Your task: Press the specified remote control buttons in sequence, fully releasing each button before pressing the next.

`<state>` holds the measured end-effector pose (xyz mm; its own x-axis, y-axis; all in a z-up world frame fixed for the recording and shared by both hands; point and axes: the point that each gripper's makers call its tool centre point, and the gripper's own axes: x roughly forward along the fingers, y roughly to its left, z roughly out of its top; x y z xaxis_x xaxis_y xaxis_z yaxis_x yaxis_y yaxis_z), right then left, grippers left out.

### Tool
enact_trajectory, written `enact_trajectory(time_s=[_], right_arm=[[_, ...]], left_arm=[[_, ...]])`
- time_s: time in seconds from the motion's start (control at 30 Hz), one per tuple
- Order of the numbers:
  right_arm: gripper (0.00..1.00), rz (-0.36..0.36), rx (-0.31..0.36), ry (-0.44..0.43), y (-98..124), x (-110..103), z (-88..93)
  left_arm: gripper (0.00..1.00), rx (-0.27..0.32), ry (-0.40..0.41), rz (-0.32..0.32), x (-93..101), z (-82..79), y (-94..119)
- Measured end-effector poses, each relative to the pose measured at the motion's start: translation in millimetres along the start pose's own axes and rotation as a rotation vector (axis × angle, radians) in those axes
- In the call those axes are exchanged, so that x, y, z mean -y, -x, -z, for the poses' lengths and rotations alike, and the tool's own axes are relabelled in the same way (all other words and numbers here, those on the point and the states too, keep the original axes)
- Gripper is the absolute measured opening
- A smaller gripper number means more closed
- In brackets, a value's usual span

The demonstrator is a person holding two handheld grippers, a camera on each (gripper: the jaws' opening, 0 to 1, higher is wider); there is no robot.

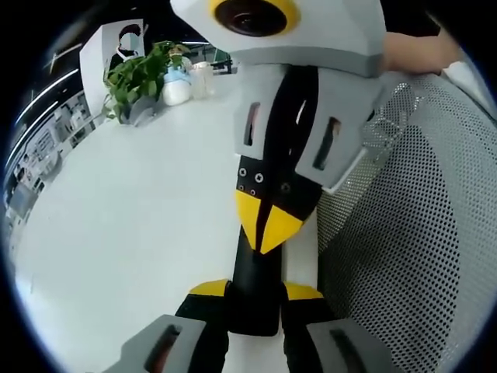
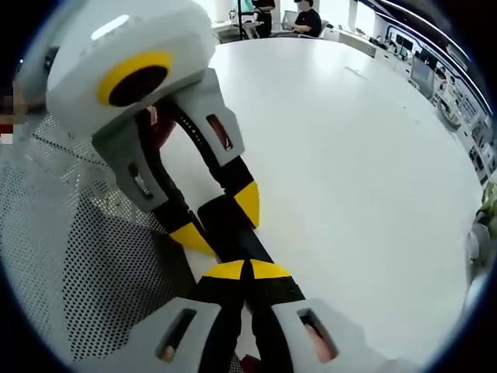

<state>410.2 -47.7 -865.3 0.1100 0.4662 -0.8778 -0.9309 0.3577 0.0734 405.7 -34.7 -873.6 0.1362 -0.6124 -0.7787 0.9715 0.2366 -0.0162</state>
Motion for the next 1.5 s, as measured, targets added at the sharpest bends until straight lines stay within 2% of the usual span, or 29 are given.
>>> enact_trajectory(time_s=[0.4, 0.57, 0.83, 1.0, 1.2, 1.5], right_arm=[[0.00, 0.023, 0.038, -0.026, 0.5, -1.2, 1.3], [0.00, 0.047, 0.045, 0.022, 0.8, -4.1, 2.2], [0.00, 0.064, 0.051, -0.003, 1.6, -5.9, 3.4], [0.00, 0.087, 0.051, 0.030, 2.1, -8.7, 4.3], [0.00, 0.086, 0.071, -0.048, 3.0, -6.4, 4.6], [0.00, 0.069, 0.065, -0.076, 3.5, -6.7, 5.0]], left_arm=[[0.25, 0.028, 0.030, -0.033, 2.0, -0.4, -0.5], [0.25, 0.030, 0.034, -0.041, 4.5, -0.6, 0.1], [0.25, 0.048, 0.051, -0.061, 8.4, 0.2, 0.2], [0.25, 0.067, 0.067, -0.074, 11.0, 0.2, 0.4], [0.25, 0.083, 0.081, -0.079, 11.1, -0.2, 0.5], [0.25, 0.076, 0.072, -0.077, 11.8, -1.3, -0.5]])
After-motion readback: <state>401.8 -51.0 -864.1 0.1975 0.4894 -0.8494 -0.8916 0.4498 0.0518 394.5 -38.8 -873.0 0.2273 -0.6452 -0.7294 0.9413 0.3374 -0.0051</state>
